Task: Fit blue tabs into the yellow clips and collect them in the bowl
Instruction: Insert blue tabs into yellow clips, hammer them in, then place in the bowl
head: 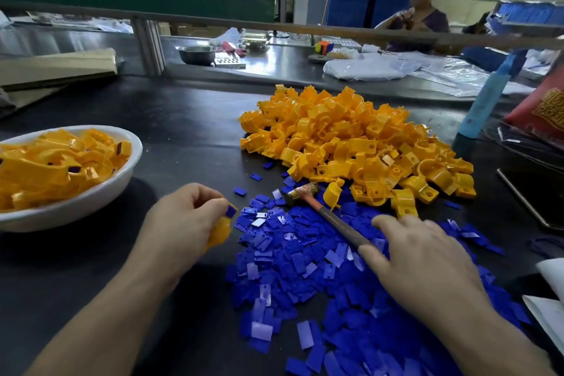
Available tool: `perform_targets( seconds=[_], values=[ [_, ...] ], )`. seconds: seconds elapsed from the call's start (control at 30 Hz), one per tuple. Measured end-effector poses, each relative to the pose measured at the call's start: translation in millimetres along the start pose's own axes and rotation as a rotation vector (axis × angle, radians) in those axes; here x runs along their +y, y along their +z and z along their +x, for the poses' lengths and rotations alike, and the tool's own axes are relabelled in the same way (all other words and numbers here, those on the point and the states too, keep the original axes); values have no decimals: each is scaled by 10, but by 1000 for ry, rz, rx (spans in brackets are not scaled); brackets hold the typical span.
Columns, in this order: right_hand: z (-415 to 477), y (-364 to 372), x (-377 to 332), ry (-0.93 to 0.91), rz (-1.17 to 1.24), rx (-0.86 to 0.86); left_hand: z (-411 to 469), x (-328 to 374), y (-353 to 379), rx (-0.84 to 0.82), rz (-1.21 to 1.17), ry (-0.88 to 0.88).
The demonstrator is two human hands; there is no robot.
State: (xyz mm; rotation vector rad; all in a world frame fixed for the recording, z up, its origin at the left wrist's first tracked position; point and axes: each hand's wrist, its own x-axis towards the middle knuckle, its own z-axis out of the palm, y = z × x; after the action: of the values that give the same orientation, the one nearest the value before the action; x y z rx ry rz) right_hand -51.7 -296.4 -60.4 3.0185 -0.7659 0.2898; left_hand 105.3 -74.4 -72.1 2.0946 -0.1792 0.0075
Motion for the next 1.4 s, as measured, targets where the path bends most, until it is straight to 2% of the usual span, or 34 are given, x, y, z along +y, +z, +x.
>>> perform_targets(
  seconds=[0.17, 0.3, 0.4, 0.53, 0.73, 0.83, 0.9, 0.97, 1.07, 1.17, 1.3, 1.4],
  values=[
    [-6, 75, -73, -48, 51, -54, 170, -220, -30, -44, 469, 45],
    [-6, 87, -38, -74, 78, -22, 189, -215, -94, -93, 620, 8],
    [-17, 41, -20, -69, 232, -17, 184, -181, -183, -139, 780, -21],
    [-61, -62, -145, -71, 568, -44, 118, -140, -193, -183, 963, 67],
    [-218, -193, -390, -158, 740, -196, 91, -139, -130, -177, 936, 173],
    [-246, -203, -465, -225, 730, -184, 89, -139, -94, -177, 884, 190],
    [-267, -177, -528, -277, 656, -196, 89, -146, -81, -169, 859, 196],
    [-292, -156, -577, -343, 478, -230, 88, -156, -77, -161, 841, 200],
    [-272, -165, -563, -342, 367, -267, 96, -164, -69, -156, 833, 209],
    [-258, -201, -506, -300, 432, -255, 103, -167, -66, -154, 824, 211],
    [-299, -195, -603, -279, 556, -96, 114, -199, -65, -149, 808, 213],
    [-290, -132, -734, -330, 471, -139, 116, -204, -58, -147, 814, 206]
  ],
)
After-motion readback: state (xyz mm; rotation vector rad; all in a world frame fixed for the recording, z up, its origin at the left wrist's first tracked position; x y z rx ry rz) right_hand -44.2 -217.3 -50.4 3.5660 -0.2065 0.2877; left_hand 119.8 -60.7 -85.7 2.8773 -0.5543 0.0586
